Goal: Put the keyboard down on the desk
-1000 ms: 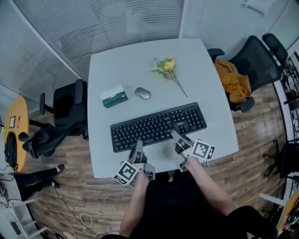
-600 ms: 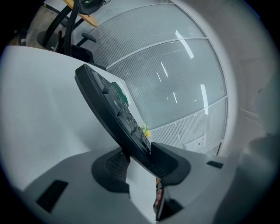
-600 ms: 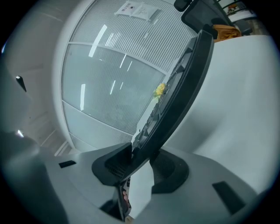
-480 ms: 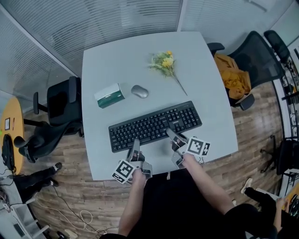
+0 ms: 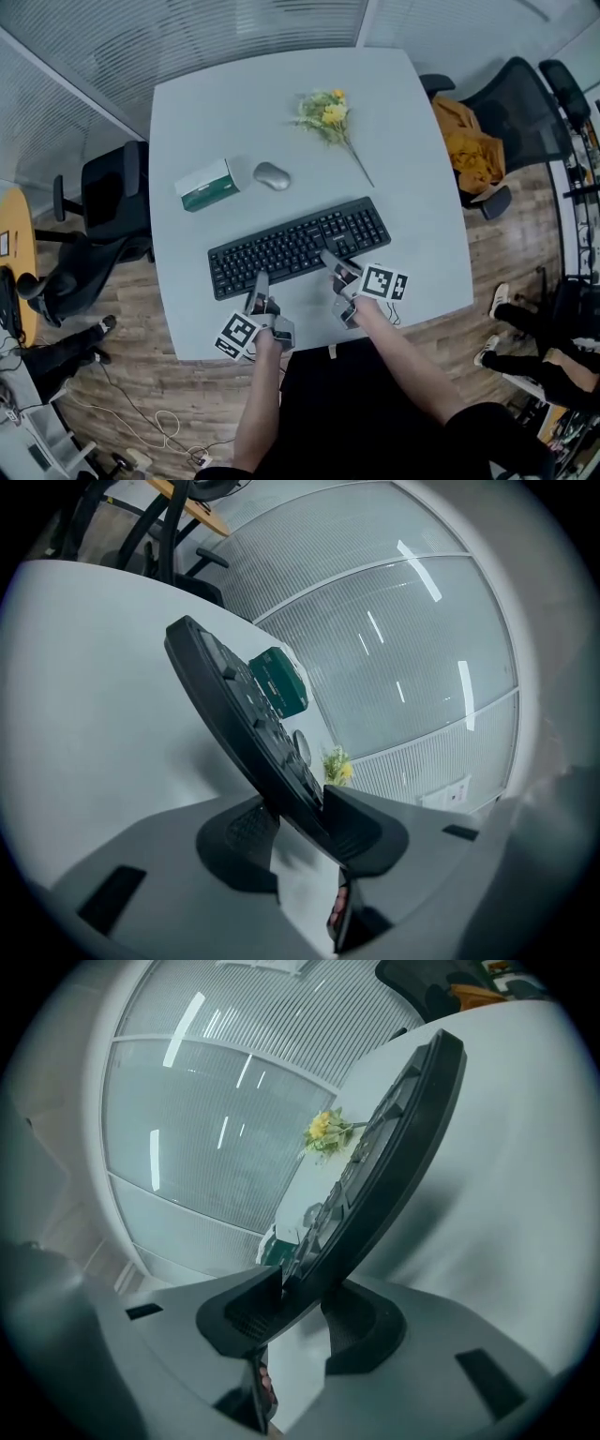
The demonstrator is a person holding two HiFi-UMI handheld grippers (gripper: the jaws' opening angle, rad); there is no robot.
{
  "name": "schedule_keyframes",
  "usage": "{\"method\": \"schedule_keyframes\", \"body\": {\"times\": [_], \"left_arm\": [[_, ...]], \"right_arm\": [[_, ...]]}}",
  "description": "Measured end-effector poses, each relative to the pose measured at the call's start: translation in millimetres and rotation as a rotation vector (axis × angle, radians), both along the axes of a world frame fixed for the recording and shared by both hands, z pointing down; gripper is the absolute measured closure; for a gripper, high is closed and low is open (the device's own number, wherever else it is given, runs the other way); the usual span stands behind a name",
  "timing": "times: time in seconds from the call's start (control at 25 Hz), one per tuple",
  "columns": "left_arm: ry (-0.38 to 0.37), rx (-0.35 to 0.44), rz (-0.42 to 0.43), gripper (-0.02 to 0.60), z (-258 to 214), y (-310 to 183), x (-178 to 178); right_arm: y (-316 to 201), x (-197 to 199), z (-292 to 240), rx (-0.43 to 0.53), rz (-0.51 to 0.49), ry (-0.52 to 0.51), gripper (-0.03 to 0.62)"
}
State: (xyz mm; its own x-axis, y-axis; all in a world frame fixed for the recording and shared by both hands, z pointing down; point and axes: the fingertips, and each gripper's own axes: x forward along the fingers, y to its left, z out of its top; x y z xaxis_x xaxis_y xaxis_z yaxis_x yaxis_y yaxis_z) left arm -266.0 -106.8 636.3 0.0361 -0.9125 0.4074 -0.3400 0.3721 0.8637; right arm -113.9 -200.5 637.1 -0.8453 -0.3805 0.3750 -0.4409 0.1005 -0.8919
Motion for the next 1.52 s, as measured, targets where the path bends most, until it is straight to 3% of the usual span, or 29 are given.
{"method": "schedule_keyframes", "body": {"times": [0.96,1.36,1.52], "left_arm": [[-0.005,-0.066,0.027,0.453,39,-6,2],[0.08,-0.064,0.049,0.453,50,-1,5],[0.069,-0.101,0.062,0.439,54,2,6]], "right_arm": [[0,4,44,-0.109,-0.021,0.027,0.453],[6,5,53,-0.13,-0.044,0.06,0.437],[9,6,56,-0.137,-0.044,0.082,0.428]]}}
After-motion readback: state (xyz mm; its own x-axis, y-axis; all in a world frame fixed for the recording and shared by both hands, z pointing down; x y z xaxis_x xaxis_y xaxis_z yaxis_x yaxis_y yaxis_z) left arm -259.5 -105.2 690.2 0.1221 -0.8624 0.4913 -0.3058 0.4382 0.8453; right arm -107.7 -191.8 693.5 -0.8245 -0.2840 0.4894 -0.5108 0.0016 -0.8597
